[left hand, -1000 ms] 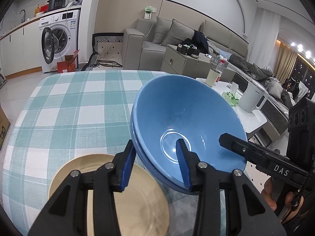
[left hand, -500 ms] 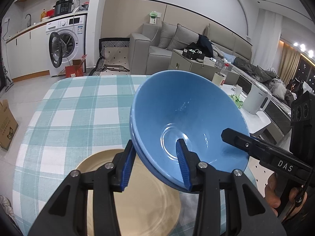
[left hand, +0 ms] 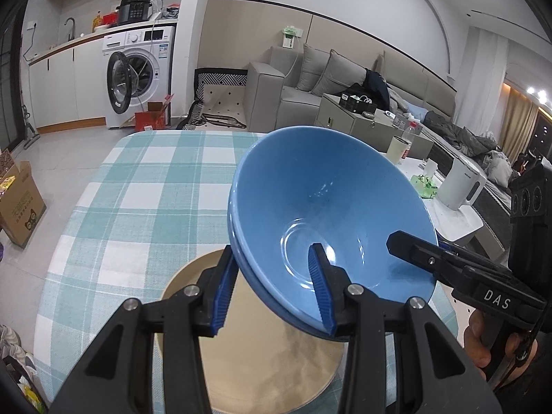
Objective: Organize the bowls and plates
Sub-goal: 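Lift and carry the stacked blue bowls over the beige plates with both grippers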
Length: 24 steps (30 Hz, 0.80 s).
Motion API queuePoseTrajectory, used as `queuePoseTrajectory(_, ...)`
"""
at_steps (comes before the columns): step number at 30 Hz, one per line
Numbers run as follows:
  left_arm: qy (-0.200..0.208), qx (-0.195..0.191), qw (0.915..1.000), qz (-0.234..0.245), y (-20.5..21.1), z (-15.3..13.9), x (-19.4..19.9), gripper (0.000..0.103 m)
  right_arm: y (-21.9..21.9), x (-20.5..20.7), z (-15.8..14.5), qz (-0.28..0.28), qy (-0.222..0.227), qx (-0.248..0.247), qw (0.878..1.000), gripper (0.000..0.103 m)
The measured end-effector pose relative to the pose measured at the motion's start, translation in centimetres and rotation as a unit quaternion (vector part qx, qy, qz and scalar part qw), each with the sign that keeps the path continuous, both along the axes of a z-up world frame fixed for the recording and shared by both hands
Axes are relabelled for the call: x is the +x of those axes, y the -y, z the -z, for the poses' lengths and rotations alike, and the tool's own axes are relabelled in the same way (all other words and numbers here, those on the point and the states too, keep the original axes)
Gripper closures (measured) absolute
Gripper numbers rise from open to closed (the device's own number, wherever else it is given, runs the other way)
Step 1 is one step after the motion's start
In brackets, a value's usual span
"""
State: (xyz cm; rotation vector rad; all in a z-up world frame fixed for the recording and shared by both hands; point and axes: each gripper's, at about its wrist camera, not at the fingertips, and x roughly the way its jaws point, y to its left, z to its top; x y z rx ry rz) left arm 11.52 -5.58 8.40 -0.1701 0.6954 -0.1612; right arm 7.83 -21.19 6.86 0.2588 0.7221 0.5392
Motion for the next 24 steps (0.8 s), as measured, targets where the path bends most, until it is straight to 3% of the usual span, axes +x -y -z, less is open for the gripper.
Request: queuePoseTrajectory(24,-0.017,0.001,0.9993,-0.034,-3.3,1.6,-2.4,0.062,-4.4,-0.3,1.7,-0.047,-0.014,-0.019,0.999,0.057)
